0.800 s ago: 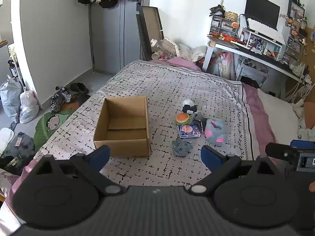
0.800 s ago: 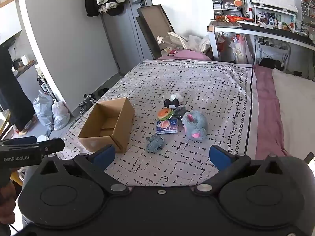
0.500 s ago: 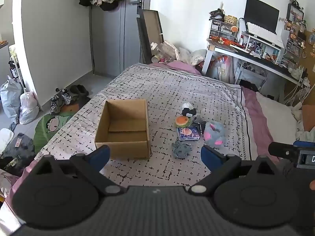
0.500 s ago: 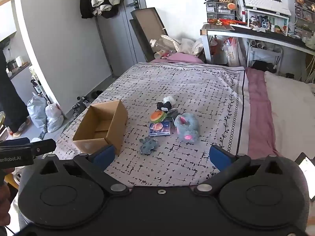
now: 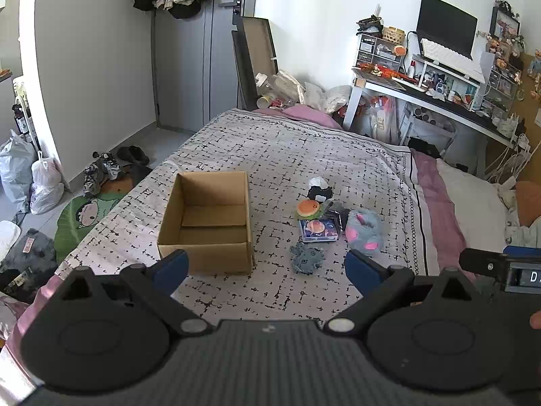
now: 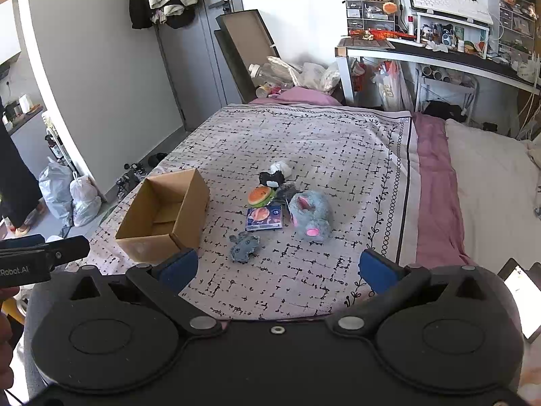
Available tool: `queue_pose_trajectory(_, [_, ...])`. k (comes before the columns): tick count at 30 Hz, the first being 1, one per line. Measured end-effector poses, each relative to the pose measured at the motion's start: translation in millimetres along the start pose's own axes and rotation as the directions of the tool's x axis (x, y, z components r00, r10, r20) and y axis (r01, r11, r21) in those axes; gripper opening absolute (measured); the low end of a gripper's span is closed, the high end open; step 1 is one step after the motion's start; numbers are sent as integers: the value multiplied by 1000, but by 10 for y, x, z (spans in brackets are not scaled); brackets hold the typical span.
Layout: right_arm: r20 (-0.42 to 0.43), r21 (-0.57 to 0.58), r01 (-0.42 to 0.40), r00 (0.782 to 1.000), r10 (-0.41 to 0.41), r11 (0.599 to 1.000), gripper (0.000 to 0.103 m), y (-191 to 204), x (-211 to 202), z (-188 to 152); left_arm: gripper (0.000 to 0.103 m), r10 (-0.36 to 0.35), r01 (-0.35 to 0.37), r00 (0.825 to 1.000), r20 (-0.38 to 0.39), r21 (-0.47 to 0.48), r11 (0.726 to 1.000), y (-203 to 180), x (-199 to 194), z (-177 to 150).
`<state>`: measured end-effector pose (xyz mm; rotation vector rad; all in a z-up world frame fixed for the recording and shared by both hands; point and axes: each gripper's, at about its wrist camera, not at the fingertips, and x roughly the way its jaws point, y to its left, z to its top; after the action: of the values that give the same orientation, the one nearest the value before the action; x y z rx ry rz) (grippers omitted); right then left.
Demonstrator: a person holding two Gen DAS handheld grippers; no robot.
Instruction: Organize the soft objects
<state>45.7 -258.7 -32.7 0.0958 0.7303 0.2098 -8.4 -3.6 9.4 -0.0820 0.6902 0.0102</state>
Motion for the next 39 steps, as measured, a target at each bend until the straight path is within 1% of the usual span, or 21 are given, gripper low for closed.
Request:
queue_pose_trajectory(6, [3,-8,4,1000,-4,1000,103,-1,5,-12,98,-4,4,1000,-5,10,1000,-44,17,-3])
queue_pose_trajectory(22, [0,-23,11,1000,-11,1000,103,19,2,-10,98,-1,1,1000,-5,2,1000,0,27,-15])
queue_pose_trajectory(39, [0,-29,-6,1000,6,1000,103,19,3,-15,98,-1,1,1000,-4,3,1000,0,27,-20])
